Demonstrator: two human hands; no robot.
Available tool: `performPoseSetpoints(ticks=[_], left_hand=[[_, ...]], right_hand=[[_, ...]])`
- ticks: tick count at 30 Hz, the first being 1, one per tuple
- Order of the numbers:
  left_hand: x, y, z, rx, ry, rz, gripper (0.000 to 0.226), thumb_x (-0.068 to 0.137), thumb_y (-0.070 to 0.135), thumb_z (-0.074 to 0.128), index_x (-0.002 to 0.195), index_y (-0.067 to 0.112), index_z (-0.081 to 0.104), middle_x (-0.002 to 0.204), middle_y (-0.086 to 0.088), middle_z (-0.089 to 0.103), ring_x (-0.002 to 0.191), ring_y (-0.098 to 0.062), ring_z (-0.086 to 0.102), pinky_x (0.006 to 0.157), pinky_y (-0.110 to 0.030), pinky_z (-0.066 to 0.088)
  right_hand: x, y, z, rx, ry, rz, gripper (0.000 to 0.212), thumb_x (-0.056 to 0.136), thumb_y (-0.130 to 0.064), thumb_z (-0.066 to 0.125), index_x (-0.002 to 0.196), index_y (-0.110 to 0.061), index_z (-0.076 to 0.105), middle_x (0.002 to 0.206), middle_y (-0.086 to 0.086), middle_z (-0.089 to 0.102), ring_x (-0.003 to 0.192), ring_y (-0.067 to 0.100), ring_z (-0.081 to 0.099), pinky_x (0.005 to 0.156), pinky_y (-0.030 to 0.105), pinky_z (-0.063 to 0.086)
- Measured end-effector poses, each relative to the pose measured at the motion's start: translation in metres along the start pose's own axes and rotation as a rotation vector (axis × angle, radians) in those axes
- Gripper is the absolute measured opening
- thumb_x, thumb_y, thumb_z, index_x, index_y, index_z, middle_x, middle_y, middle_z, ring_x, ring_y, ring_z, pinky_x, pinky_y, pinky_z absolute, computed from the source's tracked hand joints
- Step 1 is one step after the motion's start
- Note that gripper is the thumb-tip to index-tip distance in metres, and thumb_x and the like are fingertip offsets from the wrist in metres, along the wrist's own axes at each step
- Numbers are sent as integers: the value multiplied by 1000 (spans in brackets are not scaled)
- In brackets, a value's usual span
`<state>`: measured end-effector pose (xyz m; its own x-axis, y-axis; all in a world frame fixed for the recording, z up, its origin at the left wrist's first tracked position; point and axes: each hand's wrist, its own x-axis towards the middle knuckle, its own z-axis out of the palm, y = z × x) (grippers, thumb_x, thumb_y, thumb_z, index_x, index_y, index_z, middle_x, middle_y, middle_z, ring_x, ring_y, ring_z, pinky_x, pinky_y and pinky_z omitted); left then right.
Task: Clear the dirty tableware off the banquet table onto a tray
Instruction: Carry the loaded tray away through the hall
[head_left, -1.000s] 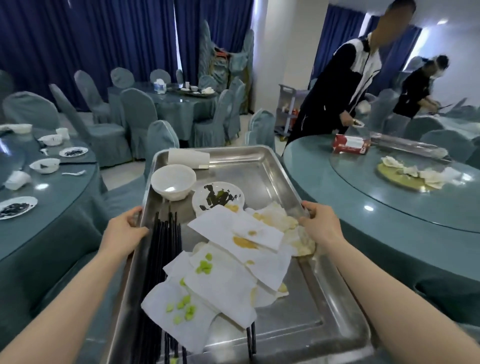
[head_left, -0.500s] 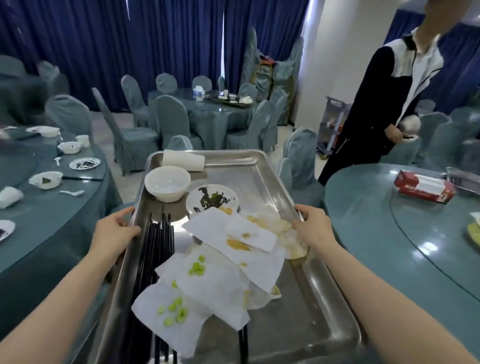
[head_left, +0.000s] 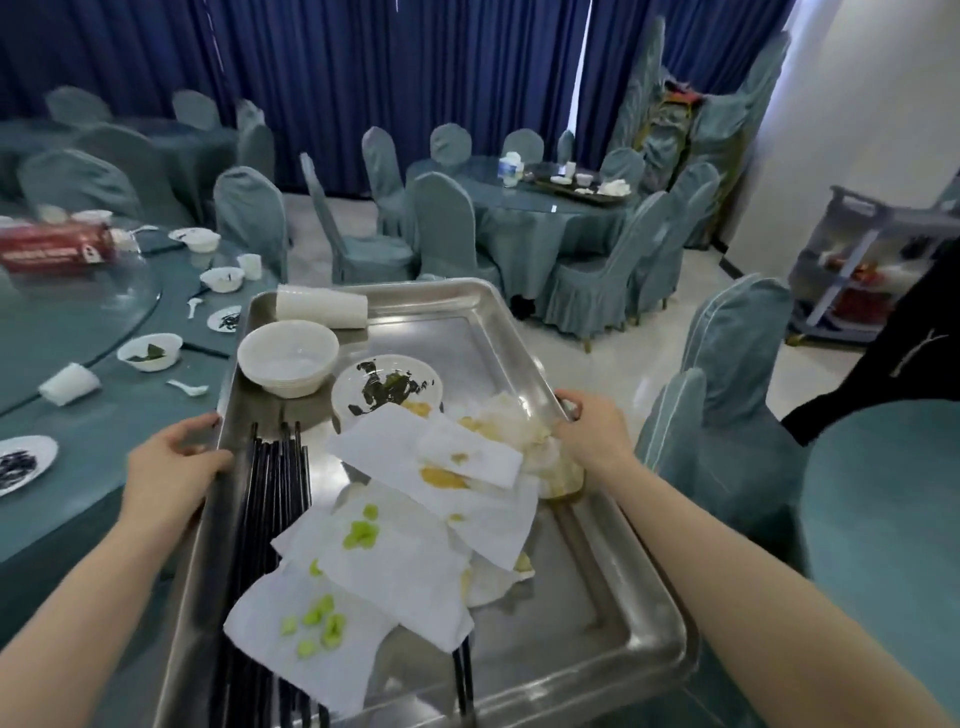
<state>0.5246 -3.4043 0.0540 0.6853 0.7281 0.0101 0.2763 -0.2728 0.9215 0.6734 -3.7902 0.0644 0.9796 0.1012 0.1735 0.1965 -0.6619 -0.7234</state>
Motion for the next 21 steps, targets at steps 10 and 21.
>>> performPoseSetpoints(ticks=[10, 21], left_hand=[[91, 42, 17, -26, 184, -38, 55, 71, -3, 64, 119, 24, 65, 70, 9, 57, 46, -4, 54, 36, -1, 33], [215, 71, 115, -59, 306, -96, 58, 72, -1, 65, 123, 26, 62, 71, 11, 58, 55, -1, 53, 46, -7, 41]], right_hand=[[151, -33, 67, 103, -84, -113, 29, 81, -27, 72, 110, -28, 71, 41, -26, 50, 48, -4, 50, 44, 11, 35], [368, -11, 117, 124, -192, -166, 40, 74, -33, 73, 114, -35, 69, 48, -16, 55, 52, -7, 54, 45, 9, 37]])
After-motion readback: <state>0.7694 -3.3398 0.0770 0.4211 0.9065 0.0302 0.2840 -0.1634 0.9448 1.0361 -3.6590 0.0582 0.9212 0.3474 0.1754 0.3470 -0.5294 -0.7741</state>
